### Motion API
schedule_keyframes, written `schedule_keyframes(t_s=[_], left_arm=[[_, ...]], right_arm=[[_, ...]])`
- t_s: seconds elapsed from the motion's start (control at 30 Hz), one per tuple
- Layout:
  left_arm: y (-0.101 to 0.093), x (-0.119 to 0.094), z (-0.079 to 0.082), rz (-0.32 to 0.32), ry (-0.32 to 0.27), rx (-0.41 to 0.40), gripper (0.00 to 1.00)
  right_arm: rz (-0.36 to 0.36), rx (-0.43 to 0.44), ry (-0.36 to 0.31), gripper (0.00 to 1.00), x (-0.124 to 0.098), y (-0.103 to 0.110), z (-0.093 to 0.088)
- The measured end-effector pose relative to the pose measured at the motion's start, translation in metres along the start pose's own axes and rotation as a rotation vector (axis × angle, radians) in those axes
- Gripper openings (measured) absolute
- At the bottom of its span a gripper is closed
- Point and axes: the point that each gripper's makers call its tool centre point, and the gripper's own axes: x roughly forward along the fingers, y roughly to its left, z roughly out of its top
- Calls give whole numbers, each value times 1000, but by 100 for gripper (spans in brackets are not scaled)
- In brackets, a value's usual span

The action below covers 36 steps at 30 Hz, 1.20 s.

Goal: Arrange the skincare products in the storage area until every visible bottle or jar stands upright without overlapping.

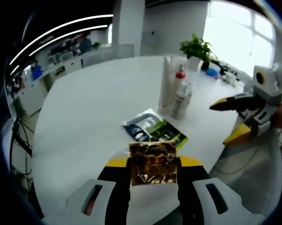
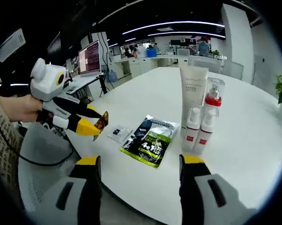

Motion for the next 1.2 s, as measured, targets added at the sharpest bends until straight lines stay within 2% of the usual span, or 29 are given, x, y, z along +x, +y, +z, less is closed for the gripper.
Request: schedule_keyframes(t_s=[0.23, 0.4, 0.67, 0.97, 1.2], left_arm=[[-12, 0, 1, -17, -8, 24, 35], [-23, -1, -1, -43, -12, 34, 35], [-31, -4, 0, -69, -26, 49, 35], [-33, -8, 11, -79, -63, 45, 35], [-35, -9, 14, -83, -69, 66, 35]], right_arm=[[74, 99, -63, 54, 7, 18, 20], [125, 177, -76, 48, 17, 32, 22], [185, 227, -75, 40, 28, 56, 27], [202, 274, -60, 26, 35, 61, 30], [202, 344, -64, 21, 35, 60, 29]])
